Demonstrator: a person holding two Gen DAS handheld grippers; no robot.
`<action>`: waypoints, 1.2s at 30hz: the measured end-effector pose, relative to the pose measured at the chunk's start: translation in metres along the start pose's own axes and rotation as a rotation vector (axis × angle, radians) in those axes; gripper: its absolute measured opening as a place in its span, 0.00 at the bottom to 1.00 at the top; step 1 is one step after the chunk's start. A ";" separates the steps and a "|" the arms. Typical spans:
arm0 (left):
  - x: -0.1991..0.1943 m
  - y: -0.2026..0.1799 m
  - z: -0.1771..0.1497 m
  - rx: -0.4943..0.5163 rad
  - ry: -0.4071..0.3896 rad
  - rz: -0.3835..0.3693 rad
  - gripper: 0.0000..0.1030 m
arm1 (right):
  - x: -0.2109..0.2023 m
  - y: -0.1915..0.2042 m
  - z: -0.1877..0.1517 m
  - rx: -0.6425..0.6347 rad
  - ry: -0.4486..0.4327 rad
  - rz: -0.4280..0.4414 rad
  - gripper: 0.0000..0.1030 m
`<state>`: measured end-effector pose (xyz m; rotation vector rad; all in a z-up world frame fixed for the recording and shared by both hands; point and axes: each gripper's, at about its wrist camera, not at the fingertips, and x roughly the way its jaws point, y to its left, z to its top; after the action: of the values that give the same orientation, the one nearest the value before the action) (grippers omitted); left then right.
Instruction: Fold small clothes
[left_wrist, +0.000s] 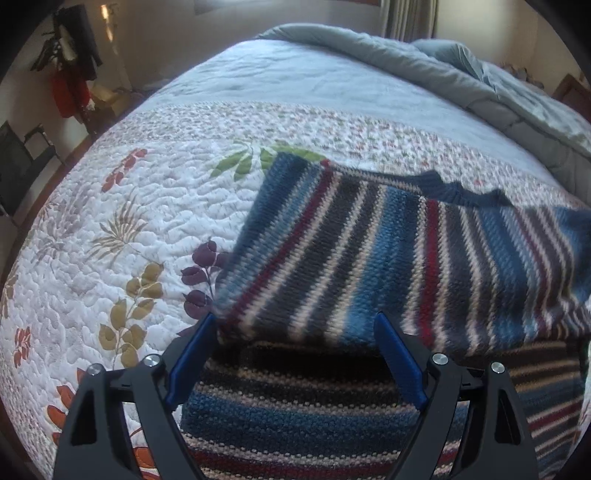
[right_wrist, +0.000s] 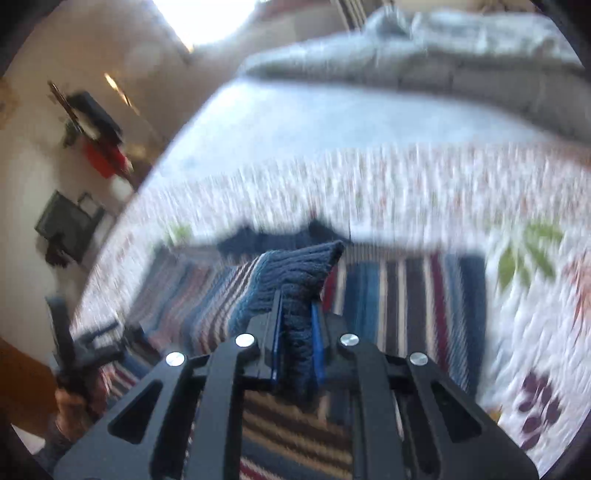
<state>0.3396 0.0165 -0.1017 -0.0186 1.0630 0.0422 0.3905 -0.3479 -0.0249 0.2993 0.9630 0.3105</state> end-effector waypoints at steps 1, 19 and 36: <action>0.001 -0.001 0.000 -0.005 -0.003 0.001 0.86 | 0.000 0.001 0.005 -0.010 -0.018 -0.017 0.12; -0.015 0.013 -0.047 0.129 0.091 0.007 0.89 | 0.002 -0.027 -0.062 0.041 0.154 -0.208 0.34; -0.077 0.077 -0.173 0.058 0.179 0.043 0.91 | -0.097 0.014 -0.260 0.003 0.264 -0.223 0.42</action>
<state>0.1476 0.0857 -0.1185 0.0535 1.2431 0.0496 0.1192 -0.3443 -0.0863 0.1527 1.2458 0.1461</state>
